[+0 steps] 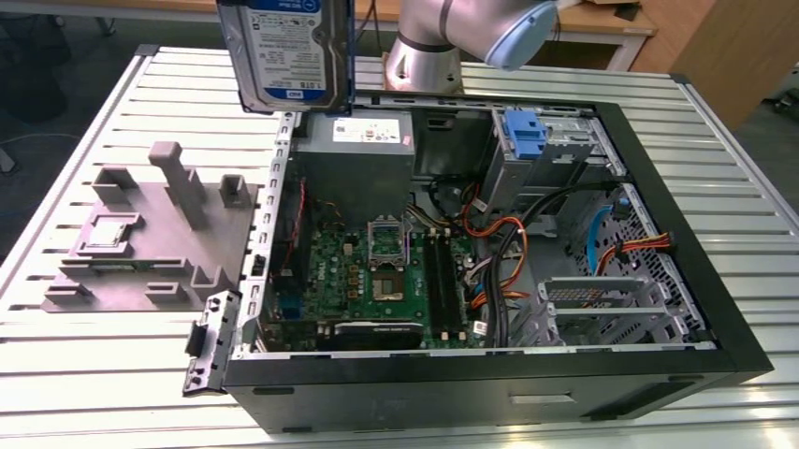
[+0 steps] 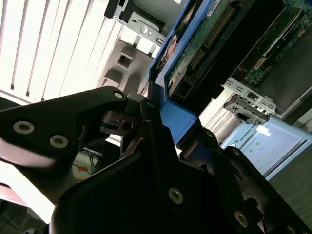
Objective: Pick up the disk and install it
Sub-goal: 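Pick up the disk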
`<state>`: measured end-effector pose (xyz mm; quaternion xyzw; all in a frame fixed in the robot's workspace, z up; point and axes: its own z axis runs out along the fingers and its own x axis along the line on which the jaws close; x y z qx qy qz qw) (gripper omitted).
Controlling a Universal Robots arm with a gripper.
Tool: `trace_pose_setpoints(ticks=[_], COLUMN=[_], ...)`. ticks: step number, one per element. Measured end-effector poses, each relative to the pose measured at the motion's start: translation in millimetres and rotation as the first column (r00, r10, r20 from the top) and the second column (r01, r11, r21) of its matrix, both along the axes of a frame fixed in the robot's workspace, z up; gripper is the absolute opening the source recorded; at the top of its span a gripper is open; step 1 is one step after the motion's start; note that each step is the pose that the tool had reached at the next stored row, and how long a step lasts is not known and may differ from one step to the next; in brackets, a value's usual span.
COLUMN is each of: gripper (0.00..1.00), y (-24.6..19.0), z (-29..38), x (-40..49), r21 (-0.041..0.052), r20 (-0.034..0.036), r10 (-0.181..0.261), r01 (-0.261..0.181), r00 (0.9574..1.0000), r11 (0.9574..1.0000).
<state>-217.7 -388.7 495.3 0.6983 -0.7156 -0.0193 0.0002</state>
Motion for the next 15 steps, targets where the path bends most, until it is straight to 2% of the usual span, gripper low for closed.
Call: trace_pose_setpoints(ticks=[9, 15], gripper=[0.37, 0.37], y=[0.0, 0.0], z=[0.0, 0.0], x=[1.9, 13.2], r21=[0.0000, 0.0000], r20=[0.0000, 0.0000], r10=[0.000, 0.000], r01=[0.000, 0.000], r00=[1.0000, 1.0000], r11=[1.0000, 1.0000])
